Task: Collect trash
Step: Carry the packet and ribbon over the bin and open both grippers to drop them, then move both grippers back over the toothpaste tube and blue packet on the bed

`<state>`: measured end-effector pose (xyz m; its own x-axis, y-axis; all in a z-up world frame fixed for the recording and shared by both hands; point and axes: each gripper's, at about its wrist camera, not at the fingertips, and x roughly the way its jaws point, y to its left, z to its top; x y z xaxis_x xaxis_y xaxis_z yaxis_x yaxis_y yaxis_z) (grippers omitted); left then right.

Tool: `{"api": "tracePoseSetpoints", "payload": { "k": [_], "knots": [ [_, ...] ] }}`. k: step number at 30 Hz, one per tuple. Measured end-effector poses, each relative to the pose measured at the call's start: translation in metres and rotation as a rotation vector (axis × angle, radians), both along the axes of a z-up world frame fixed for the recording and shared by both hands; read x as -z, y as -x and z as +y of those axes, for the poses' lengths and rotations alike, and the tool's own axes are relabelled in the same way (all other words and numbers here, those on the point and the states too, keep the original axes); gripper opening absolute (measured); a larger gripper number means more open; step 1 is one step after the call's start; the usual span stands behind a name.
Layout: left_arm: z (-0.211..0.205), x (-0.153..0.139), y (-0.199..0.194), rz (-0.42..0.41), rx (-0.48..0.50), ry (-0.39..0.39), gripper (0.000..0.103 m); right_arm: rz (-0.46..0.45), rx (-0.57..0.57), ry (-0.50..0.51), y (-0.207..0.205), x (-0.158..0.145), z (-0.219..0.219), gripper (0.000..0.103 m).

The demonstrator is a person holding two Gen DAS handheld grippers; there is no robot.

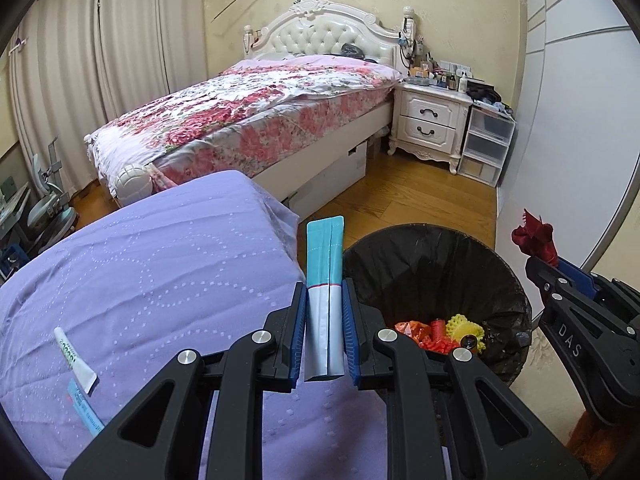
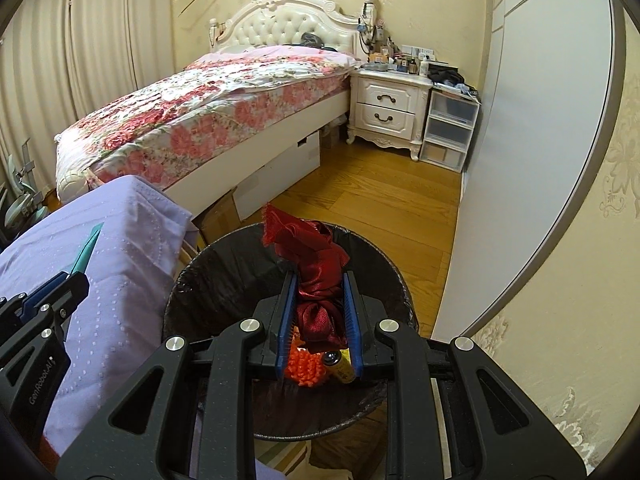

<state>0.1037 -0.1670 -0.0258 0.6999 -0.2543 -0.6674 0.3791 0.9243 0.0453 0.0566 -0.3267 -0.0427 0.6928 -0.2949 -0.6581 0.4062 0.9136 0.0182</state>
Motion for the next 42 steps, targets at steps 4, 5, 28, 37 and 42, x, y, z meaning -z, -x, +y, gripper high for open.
{"api": "tracePoseSetpoints", "payload": {
  "k": [4, 5, 28, 37, 42],
  "knots": [
    [-0.009, 0.005, -0.005, 0.012, 0.000, -0.010, 0.019, 0.008, 0.010, -0.009, -0.006, 0.005, -0.004, 0.022],
    [-0.011, 0.006, -0.007, 0.014, 0.001, -0.014, 0.019, 0.010, 0.014, -0.015, -0.007, 0.007, -0.006, 0.022],
    [-0.036, 0.020, -0.019, -0.011, -0.010, -0.091, 0.073, 0.008, 0.088, -0.008, -0.015, 0.017, -0.020, 0.055],
    [-0.021, 0.016, -0.012, -0.024, -0.049, -0.113, 0.077, 0.000, 0.089, 0.016, -0.009, 0.013, -0.018, 0.069],
    [-0.012, 0.011, -0.006, -0.026, -0.060, -0.103, 0.077, -0.003, 0.080, 0.015, -0.004, 0.011, -0.015, 0.070]
  ]
}}
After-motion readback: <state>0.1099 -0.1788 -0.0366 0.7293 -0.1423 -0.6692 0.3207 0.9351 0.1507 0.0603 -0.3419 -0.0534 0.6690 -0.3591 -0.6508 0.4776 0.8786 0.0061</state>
